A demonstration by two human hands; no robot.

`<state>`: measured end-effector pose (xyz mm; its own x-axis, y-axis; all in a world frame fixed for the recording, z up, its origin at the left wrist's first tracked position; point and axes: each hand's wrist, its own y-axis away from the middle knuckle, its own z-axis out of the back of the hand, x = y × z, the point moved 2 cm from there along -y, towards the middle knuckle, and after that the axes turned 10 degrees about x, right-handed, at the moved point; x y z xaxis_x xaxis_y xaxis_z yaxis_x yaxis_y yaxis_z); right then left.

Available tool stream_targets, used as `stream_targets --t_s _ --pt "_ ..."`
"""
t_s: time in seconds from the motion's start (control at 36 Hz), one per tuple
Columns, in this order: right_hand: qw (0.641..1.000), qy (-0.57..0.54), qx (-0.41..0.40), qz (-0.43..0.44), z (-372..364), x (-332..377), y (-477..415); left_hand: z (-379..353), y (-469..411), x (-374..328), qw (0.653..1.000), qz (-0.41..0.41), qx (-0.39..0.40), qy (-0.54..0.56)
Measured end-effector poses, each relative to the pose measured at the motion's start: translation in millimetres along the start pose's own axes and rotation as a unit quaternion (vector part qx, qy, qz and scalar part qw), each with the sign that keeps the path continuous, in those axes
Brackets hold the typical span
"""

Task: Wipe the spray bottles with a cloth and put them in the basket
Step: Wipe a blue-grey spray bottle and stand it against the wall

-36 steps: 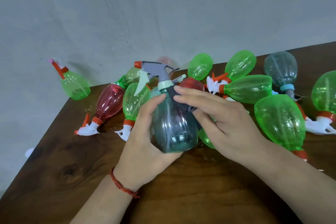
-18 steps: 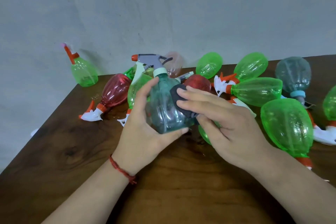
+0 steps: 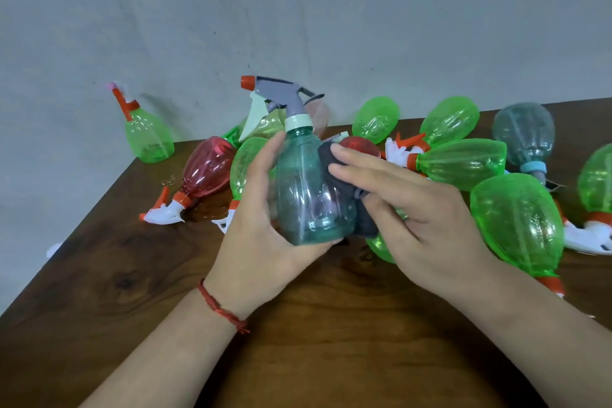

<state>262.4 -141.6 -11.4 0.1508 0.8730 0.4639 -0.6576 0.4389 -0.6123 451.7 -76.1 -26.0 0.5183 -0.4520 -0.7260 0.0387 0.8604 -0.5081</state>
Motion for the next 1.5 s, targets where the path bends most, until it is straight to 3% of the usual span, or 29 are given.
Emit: stream_targets --t_s 0.28,0.44,0.58,0.81,0.94,1.14,1.33,1.5 --pt "0.989 -0.122 -0.043 -0.069 -1 -8 -1 -3 0 4 0.997 -0.022 0.071 -0.028" --pt "0.995 -0.085 -0.026 -0.049 0 -5 -1 5 -2 8 0.994 -0.036 0.082 -0.066" --pt "0.999 -0.025 0.011 -0.017 -1 0 2 7 -2 6 0.995 -0.024 0.037 -0.091" --pt "0.996 0.04 0.073 0.039 -8 0 3 18 -5 12 0.999 0.022 -0.044 0.016" --pt "0.992 0.061 0.09 0.064 -6 -1 3 16 -4 13 0.998 0.024 -0.053 0.035" --pt "0.999 0.038 0.038 0.008 -5 -2 3 6 -2 4 0.997 -0.015 0.006 -0.08" --pt "0.989 -0.113 -0.036 -0.085 1 -5 -4 -1 -1 8 0.993 -0.047 0.049 -0.096" --pt "0.995 -0.065 -0.046 -0.067 2 -5 -2 -1 -2 9 0.988 -0.068 0.055 -0.123"
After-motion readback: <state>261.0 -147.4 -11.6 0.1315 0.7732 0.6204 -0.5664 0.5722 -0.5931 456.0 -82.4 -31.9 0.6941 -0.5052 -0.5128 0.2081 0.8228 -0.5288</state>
